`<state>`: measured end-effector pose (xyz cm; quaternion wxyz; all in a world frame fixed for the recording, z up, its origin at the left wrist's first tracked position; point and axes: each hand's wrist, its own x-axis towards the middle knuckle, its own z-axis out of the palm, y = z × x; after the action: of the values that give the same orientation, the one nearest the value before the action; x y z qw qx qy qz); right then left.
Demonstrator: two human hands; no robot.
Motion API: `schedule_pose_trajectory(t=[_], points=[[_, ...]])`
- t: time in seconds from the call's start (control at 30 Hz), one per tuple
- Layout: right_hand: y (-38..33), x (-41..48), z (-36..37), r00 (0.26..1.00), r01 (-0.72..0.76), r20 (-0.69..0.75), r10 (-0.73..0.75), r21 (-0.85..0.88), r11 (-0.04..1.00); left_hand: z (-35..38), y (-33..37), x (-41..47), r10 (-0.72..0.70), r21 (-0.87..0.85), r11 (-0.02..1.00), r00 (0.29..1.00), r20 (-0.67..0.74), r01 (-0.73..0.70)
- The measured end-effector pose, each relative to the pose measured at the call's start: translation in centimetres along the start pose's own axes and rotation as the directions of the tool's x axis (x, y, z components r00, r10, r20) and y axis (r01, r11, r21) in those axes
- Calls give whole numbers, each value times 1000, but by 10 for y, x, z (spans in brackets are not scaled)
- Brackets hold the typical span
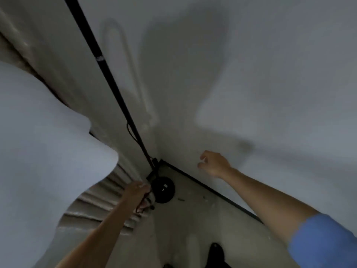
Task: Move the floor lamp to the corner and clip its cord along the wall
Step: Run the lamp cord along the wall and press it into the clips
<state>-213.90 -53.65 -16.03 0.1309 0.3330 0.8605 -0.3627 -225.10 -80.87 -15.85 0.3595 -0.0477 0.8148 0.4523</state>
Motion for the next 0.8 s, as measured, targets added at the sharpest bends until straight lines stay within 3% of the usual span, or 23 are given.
schedule_pose_trajectory(t=[0.2,0.53,0.67,0.8], points=[[86,-28,20,998,-68,-21,67,-64,996,70,-4,13,-105,44,994,979,172,99],[218,-1,93,978,-200,27,207,-165,966,189,-56,97,-162,-27,985,966,200,170],[251,27,136,967,-240,38,251,-184,953,224,-81,157,-215,-10,975,947,240,224],[275,71,185,957,-278,24,288,-193,941,252,-106,224,-180,-5,982,941,288,189]])
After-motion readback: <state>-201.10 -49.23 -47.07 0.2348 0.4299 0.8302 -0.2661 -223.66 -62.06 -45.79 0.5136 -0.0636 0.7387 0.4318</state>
